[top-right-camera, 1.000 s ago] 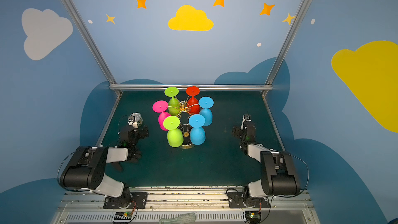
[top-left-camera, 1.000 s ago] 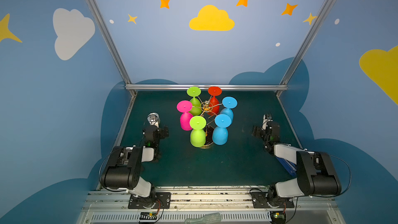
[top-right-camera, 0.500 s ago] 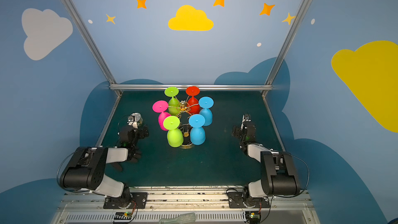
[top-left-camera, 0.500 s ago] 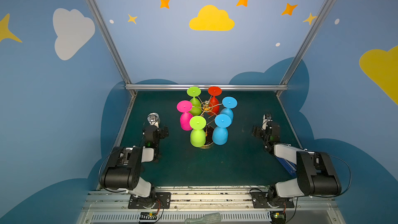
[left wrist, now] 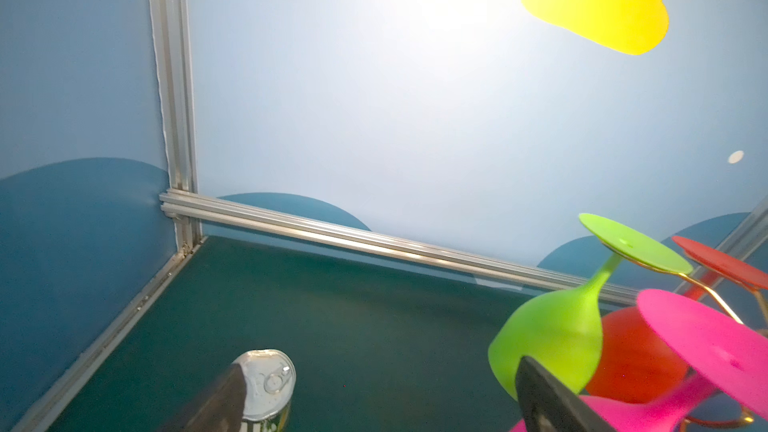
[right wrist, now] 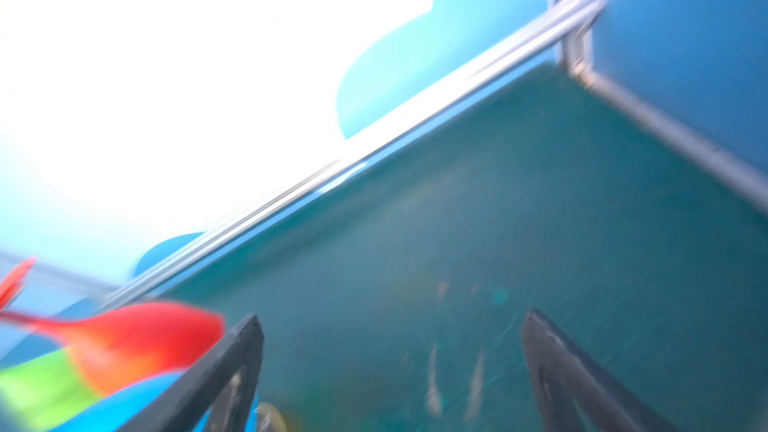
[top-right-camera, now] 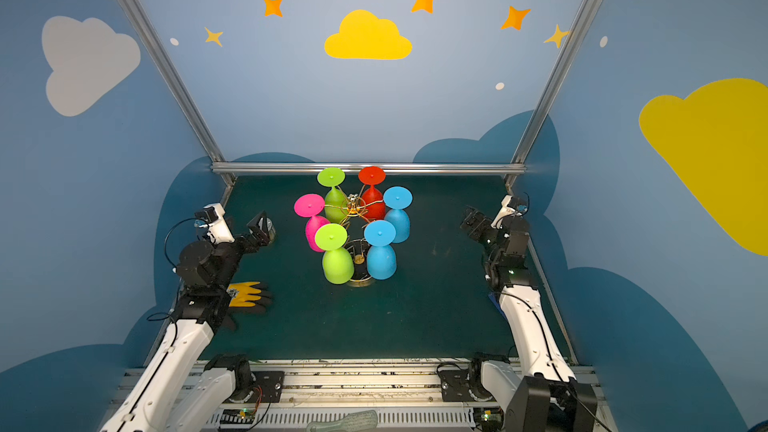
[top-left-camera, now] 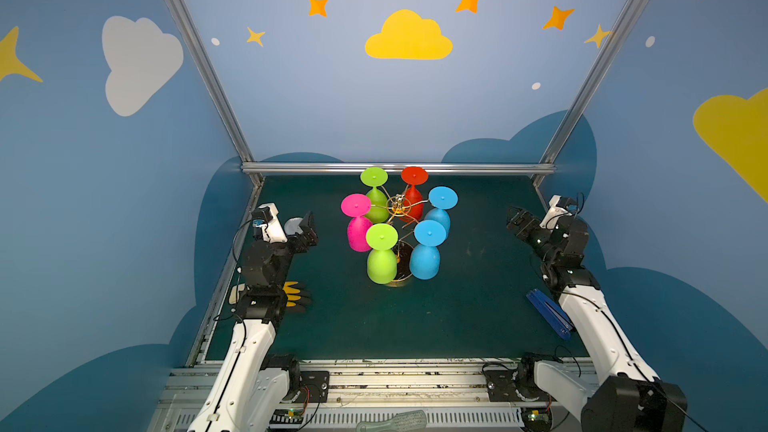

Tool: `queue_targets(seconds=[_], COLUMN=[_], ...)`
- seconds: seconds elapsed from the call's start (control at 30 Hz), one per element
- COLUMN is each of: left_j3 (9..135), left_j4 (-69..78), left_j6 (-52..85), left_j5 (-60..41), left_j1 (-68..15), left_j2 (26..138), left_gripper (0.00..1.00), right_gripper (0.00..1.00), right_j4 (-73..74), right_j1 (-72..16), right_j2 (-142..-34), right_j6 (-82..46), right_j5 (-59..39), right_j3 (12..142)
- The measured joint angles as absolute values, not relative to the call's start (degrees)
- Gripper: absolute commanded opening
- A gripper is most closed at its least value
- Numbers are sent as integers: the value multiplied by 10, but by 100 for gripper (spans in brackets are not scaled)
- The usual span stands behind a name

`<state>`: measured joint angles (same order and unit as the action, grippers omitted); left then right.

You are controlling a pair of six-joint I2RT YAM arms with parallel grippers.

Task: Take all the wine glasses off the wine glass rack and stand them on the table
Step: 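Raise both arms, moving the right gripper toward the light blue glass on the rack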

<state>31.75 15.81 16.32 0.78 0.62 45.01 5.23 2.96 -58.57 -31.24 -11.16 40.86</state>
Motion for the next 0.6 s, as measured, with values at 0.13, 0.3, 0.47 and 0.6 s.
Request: queue_targets(seconds=[0.13,0.3,0.47,0.6], left_j3=[434,675,552,518], left_j4=[32,-114,-59,-65], left_j6=[160,161,166,170], left_j5=[-2,-53,-103,-94], left_j1=[11,42,46,65], left_j2=[508,654,570,558], left_gripper=[100,100,100,100], right_gripper=[86,81,78,77], right_j4=[-23,-103,-93,-114], right_j1=[29,28,9,-42], right_j2=[-570,-593,-620,-662], right_j6=[-324,-337,-402,-419], right_j5=[-192,-301,-401,-415], right_j3=[446,566,586,608])
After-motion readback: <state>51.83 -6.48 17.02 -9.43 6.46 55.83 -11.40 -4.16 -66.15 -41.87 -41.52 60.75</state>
